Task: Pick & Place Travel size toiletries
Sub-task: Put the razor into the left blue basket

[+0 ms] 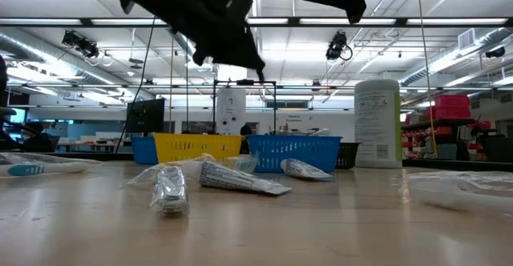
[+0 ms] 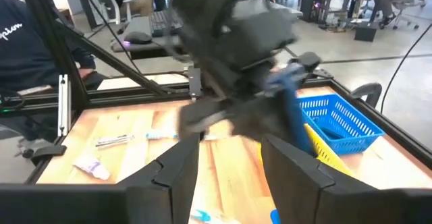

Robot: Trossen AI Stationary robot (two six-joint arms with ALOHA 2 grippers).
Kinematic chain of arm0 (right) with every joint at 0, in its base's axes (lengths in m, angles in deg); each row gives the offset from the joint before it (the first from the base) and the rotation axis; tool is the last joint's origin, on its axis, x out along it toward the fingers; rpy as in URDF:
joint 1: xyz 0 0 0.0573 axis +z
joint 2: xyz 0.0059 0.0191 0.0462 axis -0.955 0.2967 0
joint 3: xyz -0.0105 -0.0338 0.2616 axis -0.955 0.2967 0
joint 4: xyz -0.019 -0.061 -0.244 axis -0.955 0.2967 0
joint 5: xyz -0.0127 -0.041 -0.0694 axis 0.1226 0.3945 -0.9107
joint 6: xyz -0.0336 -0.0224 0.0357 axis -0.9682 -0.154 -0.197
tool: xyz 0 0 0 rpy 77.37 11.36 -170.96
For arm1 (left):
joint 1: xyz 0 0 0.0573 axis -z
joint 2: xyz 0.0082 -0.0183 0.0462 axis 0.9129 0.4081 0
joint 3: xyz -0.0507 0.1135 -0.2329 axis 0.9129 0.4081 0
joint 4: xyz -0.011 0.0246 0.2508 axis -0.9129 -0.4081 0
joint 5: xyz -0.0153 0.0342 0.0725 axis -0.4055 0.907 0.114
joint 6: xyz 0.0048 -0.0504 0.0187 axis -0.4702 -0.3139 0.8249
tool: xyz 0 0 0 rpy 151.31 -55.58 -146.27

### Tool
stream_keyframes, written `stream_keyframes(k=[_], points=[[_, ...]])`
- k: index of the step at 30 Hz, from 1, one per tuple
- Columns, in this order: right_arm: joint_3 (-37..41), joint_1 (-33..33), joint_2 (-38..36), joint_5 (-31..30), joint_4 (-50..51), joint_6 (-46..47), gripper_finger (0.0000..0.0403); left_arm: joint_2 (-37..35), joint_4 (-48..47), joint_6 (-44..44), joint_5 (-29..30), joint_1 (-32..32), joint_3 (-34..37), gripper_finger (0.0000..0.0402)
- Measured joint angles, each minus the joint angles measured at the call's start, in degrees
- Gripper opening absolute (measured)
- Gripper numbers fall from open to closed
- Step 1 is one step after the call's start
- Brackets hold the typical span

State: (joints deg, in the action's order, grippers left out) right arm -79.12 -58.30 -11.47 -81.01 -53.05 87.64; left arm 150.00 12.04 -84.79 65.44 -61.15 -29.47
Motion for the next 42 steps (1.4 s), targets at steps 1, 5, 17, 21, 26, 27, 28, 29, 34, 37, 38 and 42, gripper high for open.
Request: stream_keyframes(k=[1,5,17,21,26,27,28,29,34,37,38,42], points=[[0.0,0.0,0.0,0.0,0.1,0.0,0.0167,0.0,-0.4,-0.1,-1.0,-1.2,-0.1,0.0042],[0.0,0.0,0.0,0.0,0.6,-0.1,0.0159,-0.1,-5.4,-1.3,-3.5,-5.9,-0.1,0.0048],[0.0,0.0,0.0,0.0,1.8,-0.1,0.0151,-2.8,-21.7,0.7,-4.3,-20.3,-0.1,0.0048],[0.0,-0.2,0.1,0.0,2.4,-0.1,0.0149,-4.4,-30.3,3.2,-4.2,-25.5,-0.1,0.0043],[0.0,-0.3,0.1,0.0,2.6,-0.1,0.0145,-4.6,-37.2,8.2,-4.9,-32.2,-0.1,0.0048],[0.0,-0.3,0.1,0.0,2.8,-0.1,0.0145,-4.6,-38.6,9.3,-5.6,-33.6,-0.1,0.0049],[0.0,-0.3,0.1,0.0,2.9,-0.1,0.0145,-4.6,-39.2,9.8,-6.6,-34.9,-0.1,0.0049],[0.0,-0.3,0.1,0.0,3.0,-0.1,0.0145,-4.6,-39.3,10.3,-7.4,-36.1,-0.1,0.0048],[0.0,-0.3,0.1,0.0,3.0,-0.1,0.0146,-4.6,-39.6,12.3,-13.0,-41.0,-0.1,0.0043],[0.0,-0.3,0.1,0.1,3.0,-0.1,0.0144,-4.6,-39.7,14.1,-13.2,-42.5,-0.1,0.005],[0.0,-0.3,0.1,0.1,3.0,-0.1,0.0144,-4.6,-39.9,14.6,-13.5,-42.9,-0.1,0.0052],[0.0,-0.3,0.1,0.1,3.0,-0.1,0.0146,-4.6,-40.3,15.4,-15.9,-43.4,0.8,0.0051]])
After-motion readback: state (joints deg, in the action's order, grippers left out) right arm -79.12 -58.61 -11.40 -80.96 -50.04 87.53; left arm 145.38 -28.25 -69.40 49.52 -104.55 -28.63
